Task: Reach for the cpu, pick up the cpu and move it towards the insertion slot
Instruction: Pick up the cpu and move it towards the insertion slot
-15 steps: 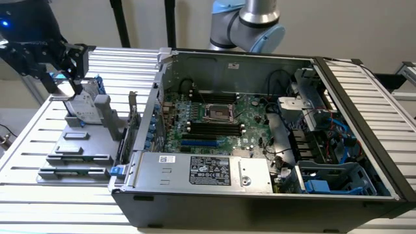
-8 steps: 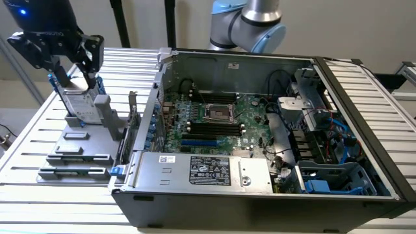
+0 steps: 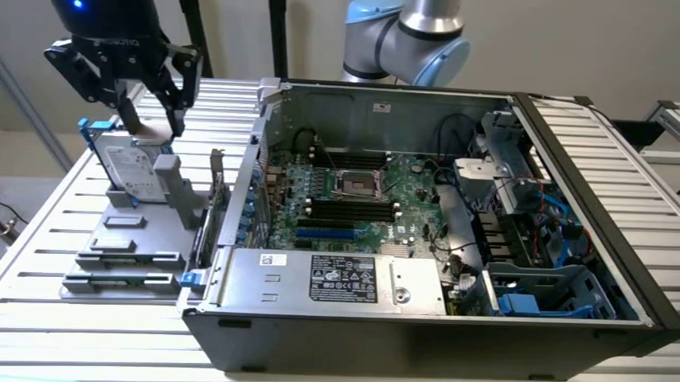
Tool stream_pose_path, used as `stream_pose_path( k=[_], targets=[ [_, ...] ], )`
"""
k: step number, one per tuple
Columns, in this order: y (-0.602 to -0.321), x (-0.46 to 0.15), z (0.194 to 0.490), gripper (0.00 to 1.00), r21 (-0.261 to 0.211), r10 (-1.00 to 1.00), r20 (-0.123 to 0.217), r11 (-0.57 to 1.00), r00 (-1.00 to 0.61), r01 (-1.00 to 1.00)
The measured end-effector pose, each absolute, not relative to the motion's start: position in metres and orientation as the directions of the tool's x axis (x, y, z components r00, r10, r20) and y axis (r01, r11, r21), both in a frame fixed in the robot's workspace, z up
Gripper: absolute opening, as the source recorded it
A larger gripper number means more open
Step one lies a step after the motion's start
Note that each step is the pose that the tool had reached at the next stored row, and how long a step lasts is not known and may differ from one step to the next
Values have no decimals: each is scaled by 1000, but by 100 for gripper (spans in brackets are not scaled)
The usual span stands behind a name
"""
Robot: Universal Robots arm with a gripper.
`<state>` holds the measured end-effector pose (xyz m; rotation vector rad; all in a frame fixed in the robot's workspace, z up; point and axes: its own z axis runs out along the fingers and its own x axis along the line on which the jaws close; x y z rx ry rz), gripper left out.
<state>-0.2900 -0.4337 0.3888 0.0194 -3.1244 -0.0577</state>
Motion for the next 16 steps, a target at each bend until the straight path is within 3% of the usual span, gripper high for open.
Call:
stream_pose_path(
  k=[16],
  targets=[
    [-433,-217,395,54,43,-13,17,999,-1000,-12]
  ],
)
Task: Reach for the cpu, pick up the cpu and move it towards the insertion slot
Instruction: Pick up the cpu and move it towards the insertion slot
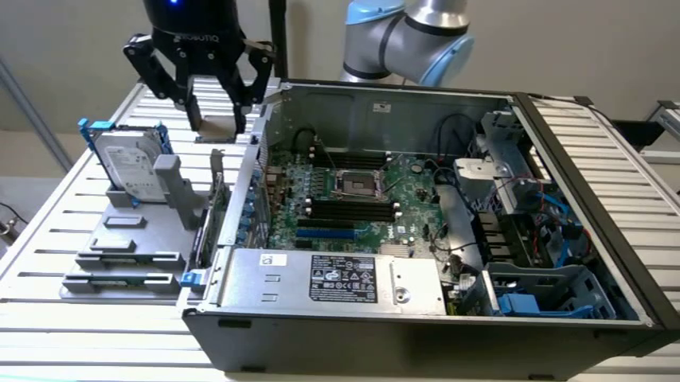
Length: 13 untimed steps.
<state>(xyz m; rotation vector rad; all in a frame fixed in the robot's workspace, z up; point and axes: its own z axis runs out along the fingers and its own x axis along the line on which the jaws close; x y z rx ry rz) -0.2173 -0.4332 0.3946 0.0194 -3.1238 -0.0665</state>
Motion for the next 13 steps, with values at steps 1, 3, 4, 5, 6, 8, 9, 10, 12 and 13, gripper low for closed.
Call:
stream_pose_path(
  k=[1,3,4,5,6,8,9,10,12,13],
  targets=[
    [-433,-213,395,54,43,-13,17,999,-1000,-12],
    [-433,-204,395,54,43,-13,17,999,-1000,-12],
    [-433,-199,395,54,43,-13,17,999,-1000,-12],
    [-433,-194,395,54,43,-13,17,999,-1000,-12],
    [-433,-190,395,54,43,-13,18,999,-1000,-12],
    [-433,-181,395,54,43,-13,18,999,-1000,-12],
    [-433,-176,395,54,43,-13,18,999,-1000,-12],
    [-432,-172,395,54,43,-13,19,999,-1000,-12],
    [-432,-163,395,54,43,-13,20,999,-1000,-12],
    [-432,-158,395,54,43,-13,20,999,-1000,-12]
  ],
)
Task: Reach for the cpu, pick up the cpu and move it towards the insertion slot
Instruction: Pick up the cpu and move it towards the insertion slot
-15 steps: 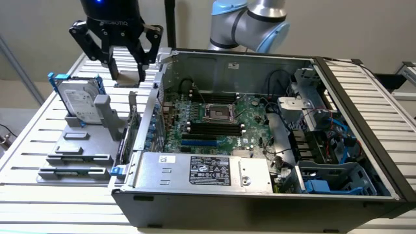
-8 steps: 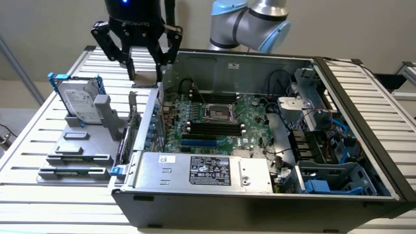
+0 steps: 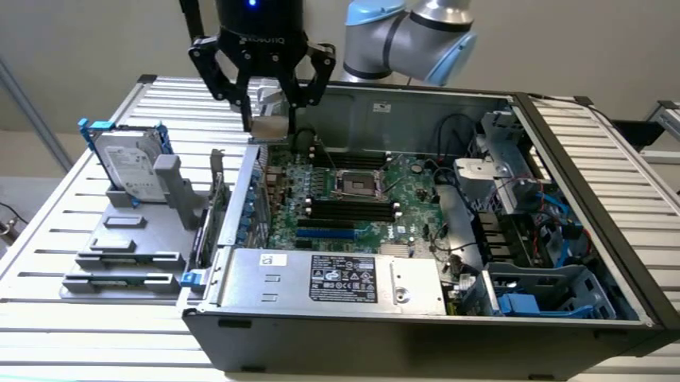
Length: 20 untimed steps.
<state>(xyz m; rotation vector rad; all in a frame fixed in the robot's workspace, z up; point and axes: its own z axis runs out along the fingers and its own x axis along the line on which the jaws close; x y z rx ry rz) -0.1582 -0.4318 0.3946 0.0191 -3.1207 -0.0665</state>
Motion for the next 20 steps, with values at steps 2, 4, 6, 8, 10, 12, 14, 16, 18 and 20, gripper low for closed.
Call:
stream_pose_path(
  k=[2,4,6,8,10,12,14,16,18,20],
  targets=[
    [-431,-149,394,54,43,-13,20,999,-1000,-12],
    [-430,-140,394,54,43,-13,20,999,-1000,-12],
    [-427,-131,393,54,43,-13,21,999,-1000,-12],
    [-425,-122,393,54,43,-13,21,999,-1000,-12],
    [-421,-114,391,54,43,-13,21,999,-1000,-12],
    [-417,-106,390,54,43,-13,21,999,-1000,-12],
    [-412,-99,388,54,43,-13,21,999,-1000,-12],
    [-407,-92,386,54,43,-13,21,999,-1000,-12],
    [-402,-85,384,54,43,-13,21,999,-1000,-12],
    [-396,-79,382,54,43,-13,21,999,-1000,-12]
  ],
)
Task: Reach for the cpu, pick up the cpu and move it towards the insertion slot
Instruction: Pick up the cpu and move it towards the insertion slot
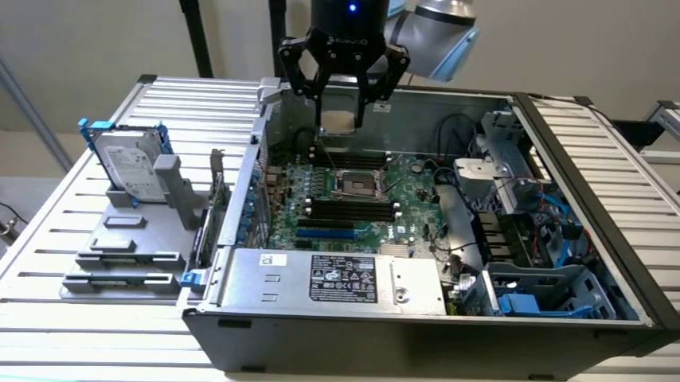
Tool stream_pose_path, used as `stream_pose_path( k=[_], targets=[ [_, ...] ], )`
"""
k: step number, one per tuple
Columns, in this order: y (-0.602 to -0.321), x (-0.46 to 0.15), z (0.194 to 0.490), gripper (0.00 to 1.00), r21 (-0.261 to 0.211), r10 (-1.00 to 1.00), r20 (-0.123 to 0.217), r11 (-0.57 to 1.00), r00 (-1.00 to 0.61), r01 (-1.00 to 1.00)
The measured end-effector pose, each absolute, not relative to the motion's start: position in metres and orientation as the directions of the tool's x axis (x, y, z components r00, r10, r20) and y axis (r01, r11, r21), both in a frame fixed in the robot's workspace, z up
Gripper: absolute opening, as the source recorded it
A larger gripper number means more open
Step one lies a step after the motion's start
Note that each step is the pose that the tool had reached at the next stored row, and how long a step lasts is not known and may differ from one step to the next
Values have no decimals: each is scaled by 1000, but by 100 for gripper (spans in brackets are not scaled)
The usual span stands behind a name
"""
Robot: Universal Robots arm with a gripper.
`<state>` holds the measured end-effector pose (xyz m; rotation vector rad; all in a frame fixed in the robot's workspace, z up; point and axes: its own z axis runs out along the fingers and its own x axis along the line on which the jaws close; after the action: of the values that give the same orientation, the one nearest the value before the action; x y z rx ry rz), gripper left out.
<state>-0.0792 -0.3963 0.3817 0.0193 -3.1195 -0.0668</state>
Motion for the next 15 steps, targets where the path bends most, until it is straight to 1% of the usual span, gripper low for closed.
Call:
stream_pose_path(
  k=[11,15],
  targets=[
    [-360,-54,364,54,43,-13,22,999,-1000,-12],
    [-351,-47,357,54,43,-12,22,999,-1000,-11]
  ],
)
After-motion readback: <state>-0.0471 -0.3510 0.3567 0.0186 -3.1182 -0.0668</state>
